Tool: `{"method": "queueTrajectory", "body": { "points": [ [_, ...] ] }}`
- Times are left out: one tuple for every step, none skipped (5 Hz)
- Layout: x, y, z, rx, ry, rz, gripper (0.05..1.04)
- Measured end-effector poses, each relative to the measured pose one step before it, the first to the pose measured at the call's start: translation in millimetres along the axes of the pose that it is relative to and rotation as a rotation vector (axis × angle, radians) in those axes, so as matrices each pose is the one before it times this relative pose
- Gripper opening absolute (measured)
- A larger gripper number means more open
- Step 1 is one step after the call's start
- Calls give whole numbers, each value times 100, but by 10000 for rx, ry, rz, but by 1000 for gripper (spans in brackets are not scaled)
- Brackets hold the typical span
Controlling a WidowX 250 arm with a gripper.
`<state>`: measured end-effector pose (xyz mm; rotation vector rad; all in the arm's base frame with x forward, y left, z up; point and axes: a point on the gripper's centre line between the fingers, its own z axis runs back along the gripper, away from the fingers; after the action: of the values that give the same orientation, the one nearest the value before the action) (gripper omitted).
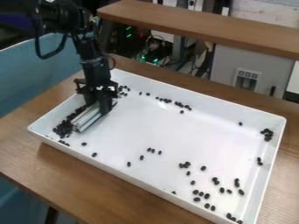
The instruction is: Sweep into pile
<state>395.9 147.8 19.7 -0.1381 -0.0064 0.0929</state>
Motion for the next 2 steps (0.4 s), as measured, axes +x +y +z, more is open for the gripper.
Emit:
{"method": "queueTrajectory", "body": {
  "points": [
    [173,-1866,1635,385,-249,370,389],
    [331,-4293,1486,-60,-549,180,389]
  ]
}}
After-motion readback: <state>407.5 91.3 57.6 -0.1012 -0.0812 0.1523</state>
